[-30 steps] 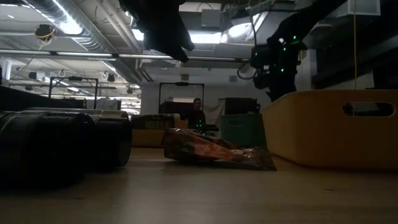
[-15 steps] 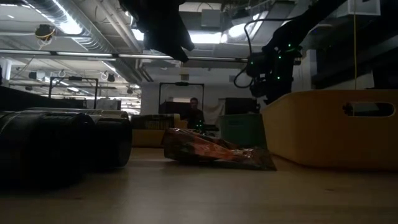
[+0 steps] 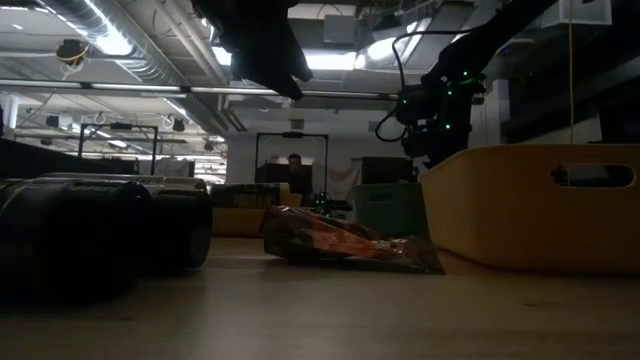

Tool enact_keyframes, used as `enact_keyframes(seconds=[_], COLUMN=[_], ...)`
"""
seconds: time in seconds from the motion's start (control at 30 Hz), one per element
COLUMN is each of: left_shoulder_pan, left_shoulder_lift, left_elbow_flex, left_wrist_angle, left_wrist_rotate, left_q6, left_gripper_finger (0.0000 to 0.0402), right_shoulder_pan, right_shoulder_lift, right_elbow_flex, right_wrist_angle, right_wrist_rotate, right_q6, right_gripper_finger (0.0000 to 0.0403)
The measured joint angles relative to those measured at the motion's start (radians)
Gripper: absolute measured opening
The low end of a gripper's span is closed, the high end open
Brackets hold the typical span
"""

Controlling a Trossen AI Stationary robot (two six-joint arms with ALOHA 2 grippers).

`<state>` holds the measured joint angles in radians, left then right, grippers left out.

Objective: Sort spices by type
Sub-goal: Put the black seasoning bottle into the transparent bin

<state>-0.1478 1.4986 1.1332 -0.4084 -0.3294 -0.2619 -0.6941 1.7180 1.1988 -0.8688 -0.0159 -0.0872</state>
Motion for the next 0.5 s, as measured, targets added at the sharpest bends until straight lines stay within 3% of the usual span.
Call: enact_keyframes(seconds=[0.5], left_shoulder_pan=[-0.046], left_shoulder_lift=[0.000], left_elbow_flex=[0.000], left_wrist_angle=[-0.003], left_wrist_rotate=[0.083], left_q6=[0.000], left_gripper_finger=[0.0269], right_shoulder_pan=[0.000], right_shoulder_lift=[-0.095], right_elbow_flex=[0.000], right_wrist_angle=[0.009], right_wrist_rotate=[0.007], right_q6=[-0.030], right_gripper_finger=[0.0254])
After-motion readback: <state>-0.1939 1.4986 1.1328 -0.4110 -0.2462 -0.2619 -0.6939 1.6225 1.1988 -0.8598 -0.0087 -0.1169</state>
